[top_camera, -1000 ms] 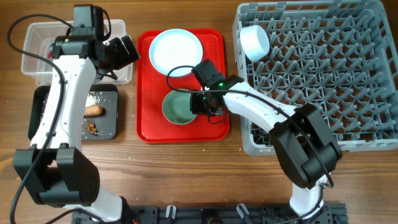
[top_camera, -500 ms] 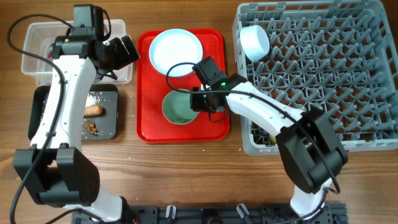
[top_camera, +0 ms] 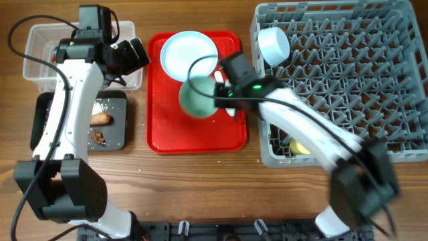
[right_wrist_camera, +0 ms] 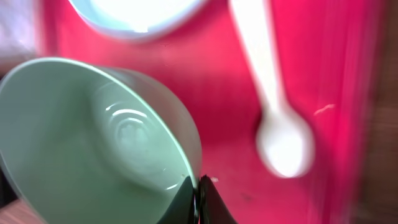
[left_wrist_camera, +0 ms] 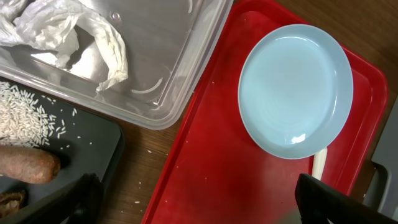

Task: Sort waste into correct bins and load items into the dishwasher rack
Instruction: 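Lift the green bowl with the right gripper and place it in the rack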

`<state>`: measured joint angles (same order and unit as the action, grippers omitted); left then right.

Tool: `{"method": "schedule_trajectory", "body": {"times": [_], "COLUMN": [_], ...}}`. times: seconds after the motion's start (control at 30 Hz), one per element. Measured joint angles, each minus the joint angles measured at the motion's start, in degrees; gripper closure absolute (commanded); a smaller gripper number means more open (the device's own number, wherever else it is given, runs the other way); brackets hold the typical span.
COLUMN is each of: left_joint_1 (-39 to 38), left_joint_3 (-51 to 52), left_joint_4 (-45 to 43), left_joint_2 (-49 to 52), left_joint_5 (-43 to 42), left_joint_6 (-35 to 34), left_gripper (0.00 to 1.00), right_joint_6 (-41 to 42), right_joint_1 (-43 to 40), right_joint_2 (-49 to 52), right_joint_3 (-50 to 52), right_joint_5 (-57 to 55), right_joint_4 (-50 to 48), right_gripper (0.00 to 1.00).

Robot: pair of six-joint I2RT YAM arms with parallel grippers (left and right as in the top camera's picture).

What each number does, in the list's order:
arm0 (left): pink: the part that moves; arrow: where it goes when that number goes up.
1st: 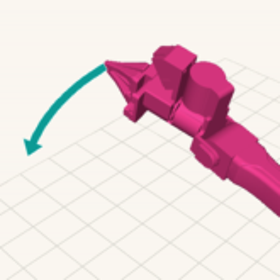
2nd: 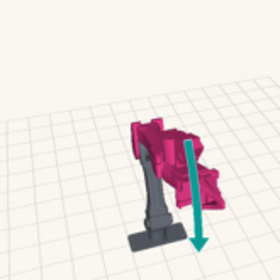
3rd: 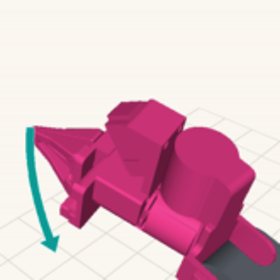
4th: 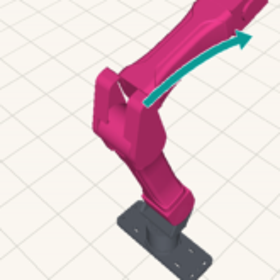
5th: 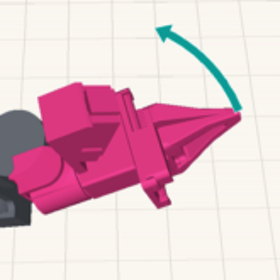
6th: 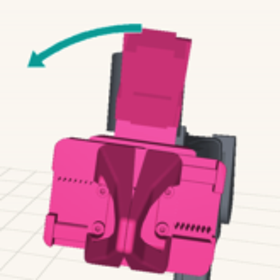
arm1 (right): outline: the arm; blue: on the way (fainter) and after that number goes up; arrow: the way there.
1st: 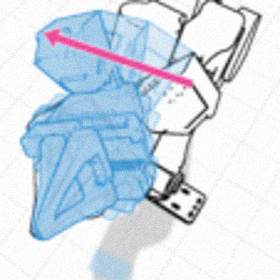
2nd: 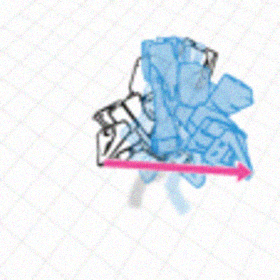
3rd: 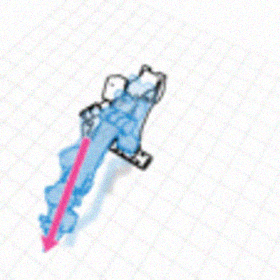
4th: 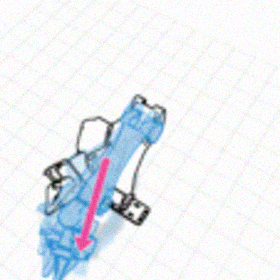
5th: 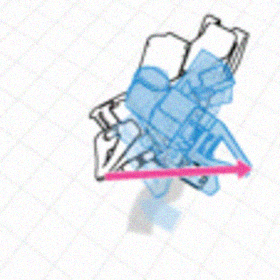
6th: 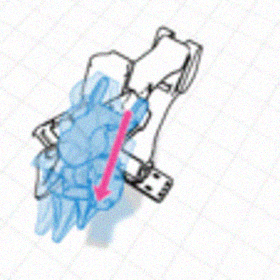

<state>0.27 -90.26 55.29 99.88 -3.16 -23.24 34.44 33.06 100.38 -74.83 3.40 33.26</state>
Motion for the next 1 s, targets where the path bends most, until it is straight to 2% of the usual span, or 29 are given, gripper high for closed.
{"method": "schedule_trajectory", "body": {"times": [0.07, 0.2, 0.3, 0.4, 0.47, 0.6, 0.7, 0.77, 1.0], "left_joint_1": [0.00, 0.00, 0.00, 0.00, 0.00, 0.00, 0.00, 0.00, 0.00], "left_joint_3": [0.00, 0.00, 0.00, 0.00, 0.00, 0.00, 0.00, 0.00, 0.00], "left_joint_4": [-0.04, -0.04, -0.02, -0.04, -0.04, -0.04, -0.02, -0.02, -0.02], "left_joint_2": [0.00, 0.00, 0.00, 0.00, 0.00, 0.00, 0.00, 0.00, 0.00], "left_joint_5": [0.00, 0.02, 0.00, 0.02, 0.00, 0.02, 0.02, 0.00, 0.02], "left_joint_6": [0.00, 0.00, 0.02, 0.00, 0.00, 0.02, 0.02, 0.02, 0.02], "left_gripper": [0.00, 0.00, 0.00, 0.00, 0.00, 0.00, 0.00, 0.00, 0.00], "right_joint_6": [-0.59, -0.46, 1.64, -1.44, -5.68, -23.19, -32.94, -36.06, -37.53], "right_joint_1": [-1.70, -1.84, -1.88, -1.88, -1.88, -1.86, -1.88, -1.86, -1.81], "right_joint_2": [-11.89, -23.10, -23.43, -19.96, -17.20, -9.60, -4.63, -1.44, 1.70], "right_joint_3": [-0.22, -0.92, -1.16, -1.11, -1.11, -1.05, -1.05, -1.05, -1.05], "right_joint_5": [-12.11, -40.30, -57.86, -70.16, -73.61, -78.27, -79.21, -79.08, -71.56], "right_joint_4": [2.56, 12.72, 24.00, 24.55, 21.68, 12.31, 10.73, 10.51, 10.34], "right_gripper": [0.96, 0.96, 0.96, 0.96, 0.96, 0.96, 0.96, 0.96, 0.96]}}
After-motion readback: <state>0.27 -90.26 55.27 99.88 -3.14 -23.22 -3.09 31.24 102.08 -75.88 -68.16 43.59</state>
